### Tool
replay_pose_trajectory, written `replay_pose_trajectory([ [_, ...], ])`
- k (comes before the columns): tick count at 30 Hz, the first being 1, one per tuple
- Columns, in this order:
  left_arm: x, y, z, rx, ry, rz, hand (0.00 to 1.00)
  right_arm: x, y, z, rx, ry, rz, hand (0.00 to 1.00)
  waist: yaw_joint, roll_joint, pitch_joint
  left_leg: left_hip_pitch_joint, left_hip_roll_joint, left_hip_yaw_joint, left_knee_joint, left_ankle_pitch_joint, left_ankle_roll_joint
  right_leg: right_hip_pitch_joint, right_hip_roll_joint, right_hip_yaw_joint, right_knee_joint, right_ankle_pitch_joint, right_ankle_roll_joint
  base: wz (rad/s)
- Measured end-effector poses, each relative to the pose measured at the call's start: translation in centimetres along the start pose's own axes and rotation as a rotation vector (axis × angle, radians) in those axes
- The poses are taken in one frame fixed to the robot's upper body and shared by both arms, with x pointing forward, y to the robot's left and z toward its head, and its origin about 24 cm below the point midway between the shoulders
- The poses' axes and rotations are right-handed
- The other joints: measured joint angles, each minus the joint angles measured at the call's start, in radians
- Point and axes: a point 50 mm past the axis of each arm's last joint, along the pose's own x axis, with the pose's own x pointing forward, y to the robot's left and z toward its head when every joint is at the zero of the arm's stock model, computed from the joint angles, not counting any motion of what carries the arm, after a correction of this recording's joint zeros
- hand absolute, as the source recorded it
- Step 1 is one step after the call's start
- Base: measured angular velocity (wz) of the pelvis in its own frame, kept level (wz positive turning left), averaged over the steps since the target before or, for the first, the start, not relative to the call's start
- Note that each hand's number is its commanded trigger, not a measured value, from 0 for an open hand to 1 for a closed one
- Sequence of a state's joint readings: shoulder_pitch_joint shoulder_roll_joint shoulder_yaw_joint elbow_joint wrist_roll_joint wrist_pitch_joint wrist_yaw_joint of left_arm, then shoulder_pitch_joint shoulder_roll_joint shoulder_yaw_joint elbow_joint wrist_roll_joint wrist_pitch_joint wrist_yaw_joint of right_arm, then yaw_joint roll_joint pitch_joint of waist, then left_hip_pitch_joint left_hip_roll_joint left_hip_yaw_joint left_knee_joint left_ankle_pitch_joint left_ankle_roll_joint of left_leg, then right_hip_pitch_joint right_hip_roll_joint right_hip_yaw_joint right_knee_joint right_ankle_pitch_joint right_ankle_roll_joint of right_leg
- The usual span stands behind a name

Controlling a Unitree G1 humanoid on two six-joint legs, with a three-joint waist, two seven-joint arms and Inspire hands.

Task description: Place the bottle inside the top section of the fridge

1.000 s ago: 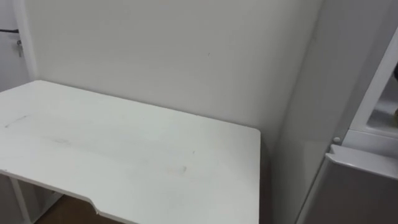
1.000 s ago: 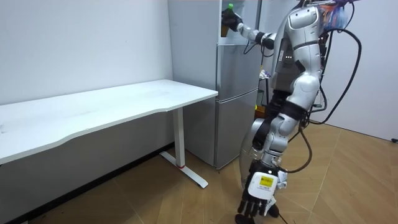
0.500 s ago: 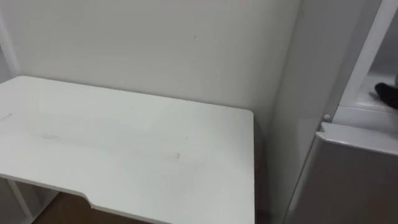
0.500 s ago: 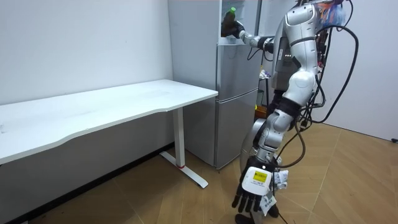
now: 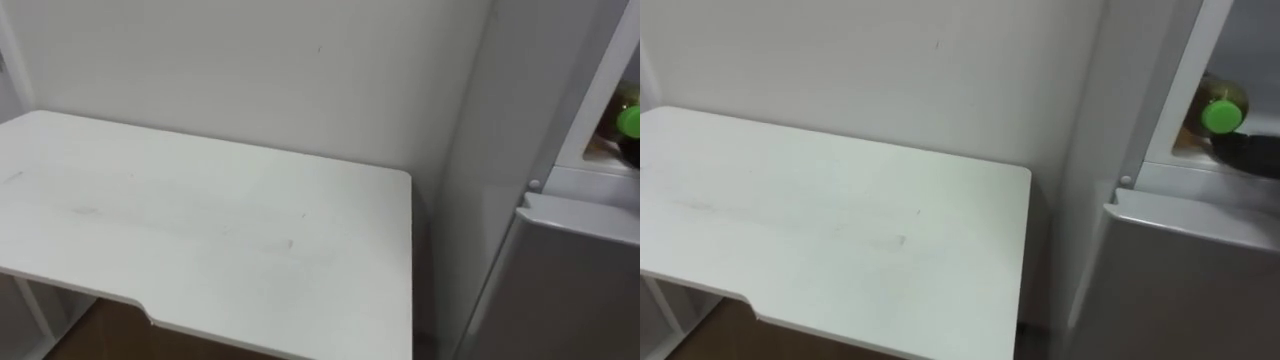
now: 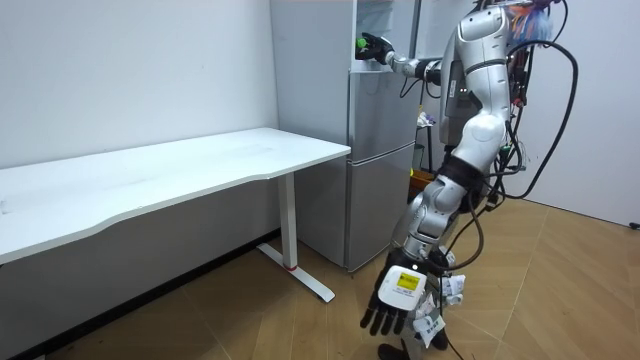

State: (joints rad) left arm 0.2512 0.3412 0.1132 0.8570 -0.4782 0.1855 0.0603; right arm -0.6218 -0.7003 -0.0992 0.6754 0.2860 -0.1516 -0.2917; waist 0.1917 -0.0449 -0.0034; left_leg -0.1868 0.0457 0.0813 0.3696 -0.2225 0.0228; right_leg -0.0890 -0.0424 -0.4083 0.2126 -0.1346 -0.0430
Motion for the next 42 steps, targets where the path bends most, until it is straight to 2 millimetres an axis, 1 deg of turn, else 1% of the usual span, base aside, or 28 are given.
replay_pose_trajectory([
  [10, 0.0, 0.1, -0.2, 0.001, 0.001, -0.009, 0.00, 0.0, 0.0, 0.0, 0.000, -0.001, 0.000, 0.00, 0.000, 0.000, -0.0002, 0.003, -0.001, 0.002, -0.009, 0.006, 0.001, 0.002, 0.000, -0.002, -0.007, 0.005, -0.001, 0.00],
  [15, -0.1, 0.3, -0.8, 0.008, 0.014, -0.004, 0.00, 0.1, -0.2, 0.1, -0.005, -0.003, -0.003, 0.00, 0.000, -0.001, -0.0007, 0.004, -0.001, 0.001, -0.009, 0.007, 0.001, 0.006, 0.000, -0.003, -0.007, 0.005, -0.001, 0.00],
  [19, -0.3, 0.6, -1.2, 0.011, 0.023, 0.003, 0.00, 0.0, -0.2, 0.1, -0.004, -0.003, -0.003, 0.00, 0.000, -0.005, -0.0027, 0.009, 0.000, 0.002, -0.010, 0.008, 0.001, 0.009, 0.000, -0.002, -0.007, 0.005, -0.001, 0.00],
  [21, -0.4, 0.9, -1.5, 0.004, 0.027, 0.013, 0.00, -0.1, -0.1, 0.0, -0.007, 0.007, 0.003, 0.00, 0.000, -0.011, -0.0030, 0.024, -0.003, 0.004, -0.026, 0.014, 0.000, 0.019, -0.001, 0.001, -0.008, 0.005, -0.001, 0.00],
  [22, -0.4, 1.1, -1.6, -0.001, 0.027, 0.019, 0.00, -0.2, -0.1, -0.2, -0.012, 0.017, 0.005, 0.00, -0.003, -0.017, -0.0048, 0.036, -0.004, 0.008, -0.035, 0.016, 0.000, 0.021, -0.002, 0.004, -0.008, 0.005, -0.001, -0.04],
  [24, -0.5, 1.3, -2.0, -0.003, 0.032, 0.022, 0.00, -0.2, 0.0, -0.2, -0.011, 0.021, 0.013, 0.00, -0.004, -0.020, -0.0055, 0.041, -0.004, 0.012, -0.041, 0.016, -0.001, 0.023, -0.002, 0.010, -0.009, 0.004, 0.000, -0.03],
  [25, -0.6, 1.4, -2.1, -0.010, 0.033, 0.019, 0.00, -0.2, 0.1, -0.1, -0.016, 0.019, 0.021, 0.00, -0.010, -0.020, -0.0053, 0.043, -0.004, 0.012, -0.043, 0.016, -0.001, 0.032, -0.001, 0.009, -0.010, 0.004, 0.000, 0.00],
  [28, -0.9, 1.8, -2.8, -0.015, 0.039, 0.022, 0.00, -0.9, 0.1, -0.3, -0.026, 0.025, 0.043, 0.00, -0.022, -0.022, -0.0059, 0.077, -0.007, 0.013, -0.056, 0.016, -0.001, 0.059, -0.001, 0.009, -0.026, 0.001, 0.005, 0.01],
  [31, -1.1, 1.9, -3.7, -0.025, 0.055, 0.024, 0.00, -1.8, 0.0, -0.5, -0.033, 0.022, 0.066, 0.00, -0.024, -0.023, -0.0060, 0.108, -0.009, 0.023, -0.077, 0.014, -0.001, 0.077, -0.002, 0.017, -0.027, -0.006, 0.010, -0.07],
  [35, -1.4, 1.9, -4.9, -0.068, 0.080, 0.027, 0.00, -2.7, 0.1, 0.0, -0.026, -0.006, 0.098, 0.00, -0.054, -0.024, -0.0068, 0.128, -0.011, 0.028, -0.103, 0.016, -0.002, 0.091, -0.001, 0.025, -0.028, -0.006, 0.011, -0.05],
  [39, -1.4, 1.9, -5.1, -0.072, 0.082, 0.027, 0.00, -3.5, 0.3, -0.4, -0.028, 0.006, 0.104, 0.00, -0.067, -0.022, -0.0064, 0.167, -0.013, 0.028, -0.131, 0.016, -0.003, 0.119, -0.001, 0.025, -0.029, -0.010, 0.017, 0.00],
  [41, -1.5, 1.9, -4.9, -0.085, 0.068, 0.028, 0.00, -4.7, 0.4, -0.7, -0.008, 0.005, 0.104, 0.00, -0.074, -0.025, -0.0075, 0.187, -0.014, 0.029, -0.142, 0.016, -0.003, 0.131, 0.002, 0.048, -0.031, -0.012, 0.021, 0.00],
  [42, -1.5, 1.9, -4.8, -0.093, 0.063, 0.029, 0.00, -4.9, 0.3, -0.7, -0.007, 0.003, 0.104, 0.00, -0.075, -0.025, -0.0074, 0.191, -0.014, 0.030, -0.146, 0.016, -0.003, 0.133, 0.002, 0.050, -0.030, -0.012, 0.021, -0.04],
])
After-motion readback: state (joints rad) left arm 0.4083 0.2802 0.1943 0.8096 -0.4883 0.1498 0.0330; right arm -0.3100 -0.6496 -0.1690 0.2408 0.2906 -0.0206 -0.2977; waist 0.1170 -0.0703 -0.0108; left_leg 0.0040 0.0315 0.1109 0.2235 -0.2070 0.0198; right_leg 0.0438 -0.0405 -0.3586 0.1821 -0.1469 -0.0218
